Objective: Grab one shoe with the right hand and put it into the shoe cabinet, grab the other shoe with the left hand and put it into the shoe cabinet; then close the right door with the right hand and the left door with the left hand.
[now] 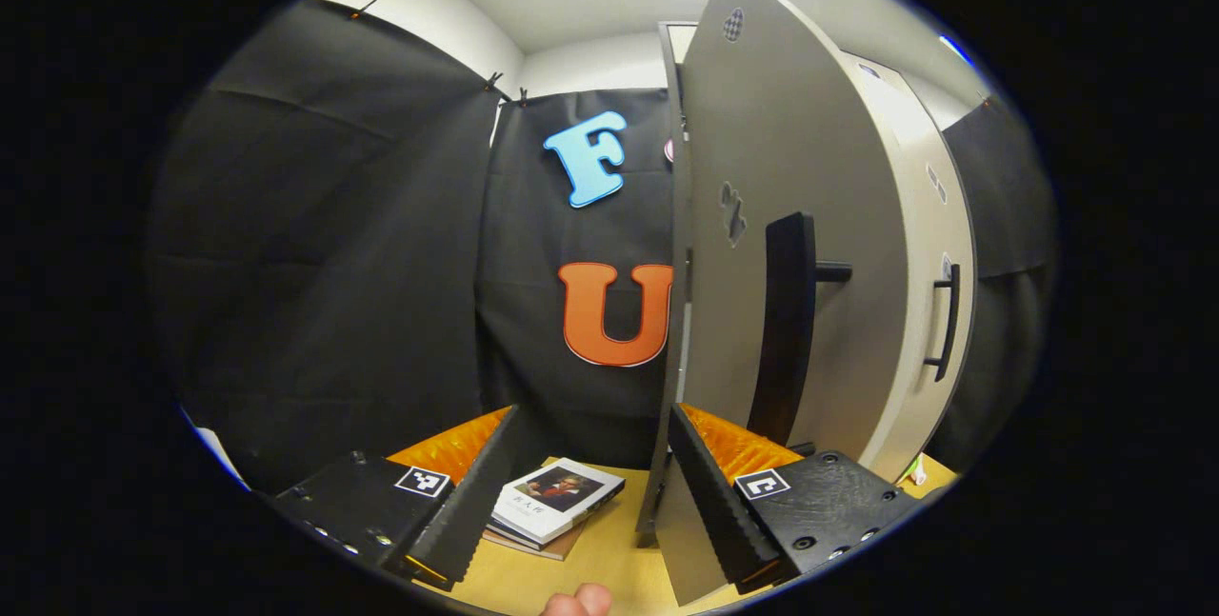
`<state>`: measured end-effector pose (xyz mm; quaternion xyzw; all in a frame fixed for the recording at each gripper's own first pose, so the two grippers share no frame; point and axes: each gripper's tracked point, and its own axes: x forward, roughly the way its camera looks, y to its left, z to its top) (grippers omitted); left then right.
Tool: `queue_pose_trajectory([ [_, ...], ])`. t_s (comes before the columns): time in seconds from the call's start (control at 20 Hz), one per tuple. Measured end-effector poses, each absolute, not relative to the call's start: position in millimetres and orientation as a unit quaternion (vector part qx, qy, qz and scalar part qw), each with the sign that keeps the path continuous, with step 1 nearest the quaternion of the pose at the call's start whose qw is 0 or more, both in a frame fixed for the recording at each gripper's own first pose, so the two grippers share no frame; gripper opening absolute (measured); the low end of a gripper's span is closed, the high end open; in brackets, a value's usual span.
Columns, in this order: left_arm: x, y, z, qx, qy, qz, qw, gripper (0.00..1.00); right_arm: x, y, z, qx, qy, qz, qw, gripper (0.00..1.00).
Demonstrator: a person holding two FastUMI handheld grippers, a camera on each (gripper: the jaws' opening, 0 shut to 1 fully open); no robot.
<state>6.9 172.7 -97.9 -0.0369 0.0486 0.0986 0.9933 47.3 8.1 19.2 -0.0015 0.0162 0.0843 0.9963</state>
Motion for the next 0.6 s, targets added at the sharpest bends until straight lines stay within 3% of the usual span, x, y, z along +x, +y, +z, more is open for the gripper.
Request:
queue_pose_trajectory([
  [0.4, 39.1, 92.0, -102.8, -0.038, 0.041, 0.046, 0.997, 0.94, 52.0, -16.6, 13.9, 0.012, 0.025, 0.062, 0.998, 0.96],
  [0.5, 41.7, 84.1, -110.3, -0.032, 0.049, 0.047, 0.997, 1.0, 51.0, -21.1, 11.2, 0.012, 0.025, 0.056, 0.998, 0.96],
  [0.6, 37.5, 72.9, -112.8, -0.031, 0.049, 0.041, 0.997, 0.95, 54.4, -28.4, 6.7, 0.01, 0.027, 0.047, 0.998, 0.99],
])
